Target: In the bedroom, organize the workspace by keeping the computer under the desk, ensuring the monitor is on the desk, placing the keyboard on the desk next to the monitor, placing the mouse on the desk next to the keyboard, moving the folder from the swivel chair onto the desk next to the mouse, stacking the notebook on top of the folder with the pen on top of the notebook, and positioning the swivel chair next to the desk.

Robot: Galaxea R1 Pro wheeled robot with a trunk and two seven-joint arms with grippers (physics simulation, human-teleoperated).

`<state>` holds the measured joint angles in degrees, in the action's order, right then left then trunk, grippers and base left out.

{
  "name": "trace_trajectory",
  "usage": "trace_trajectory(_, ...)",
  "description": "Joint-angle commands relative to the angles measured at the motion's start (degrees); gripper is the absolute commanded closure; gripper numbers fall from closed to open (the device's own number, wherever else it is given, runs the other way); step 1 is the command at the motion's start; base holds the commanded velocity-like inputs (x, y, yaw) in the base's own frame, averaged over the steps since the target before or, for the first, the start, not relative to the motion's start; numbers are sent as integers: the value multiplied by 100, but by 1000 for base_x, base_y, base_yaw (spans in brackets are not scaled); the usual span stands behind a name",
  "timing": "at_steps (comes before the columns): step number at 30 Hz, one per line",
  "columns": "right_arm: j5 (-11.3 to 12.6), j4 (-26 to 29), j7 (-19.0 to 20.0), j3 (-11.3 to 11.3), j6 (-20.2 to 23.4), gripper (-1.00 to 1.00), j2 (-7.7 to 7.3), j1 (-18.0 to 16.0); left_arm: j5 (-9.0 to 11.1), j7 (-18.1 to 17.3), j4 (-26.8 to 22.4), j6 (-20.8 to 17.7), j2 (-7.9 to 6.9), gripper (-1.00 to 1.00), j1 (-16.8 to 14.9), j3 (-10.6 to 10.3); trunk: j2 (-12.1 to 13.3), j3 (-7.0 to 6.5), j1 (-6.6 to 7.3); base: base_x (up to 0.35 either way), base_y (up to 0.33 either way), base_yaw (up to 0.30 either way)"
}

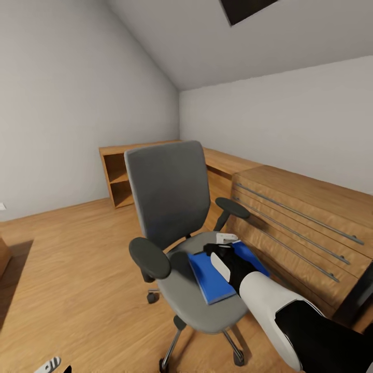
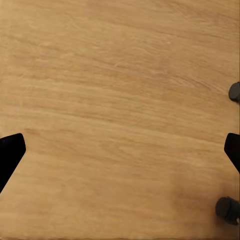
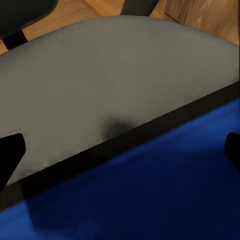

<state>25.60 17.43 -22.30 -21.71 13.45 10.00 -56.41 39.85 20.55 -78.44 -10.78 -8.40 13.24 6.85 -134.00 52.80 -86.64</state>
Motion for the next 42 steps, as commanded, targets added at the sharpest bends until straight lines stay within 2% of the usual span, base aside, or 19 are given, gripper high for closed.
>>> trace_trajectory(1, 77, -214, -38, -1, 32, -100, 0, -1, 41, 28, -14, -22, -2, -100, 3, 1, -2, 6, 1, -110, -43, 0)
trace_trajectory(17, 77, -216, -38, 0, 27, -100, 0, -1, 40, 28, -13, -21, 5, -100, 3, -6, -2, 6, 1, -145, -8, 0)
trace_trajectory(42, 77, -213, -38, 0, 14, -100, 0, -1, 40, 28, 13, -21, 10, -100, 3, -8, -2, 6, 1, -43, 0, 0)
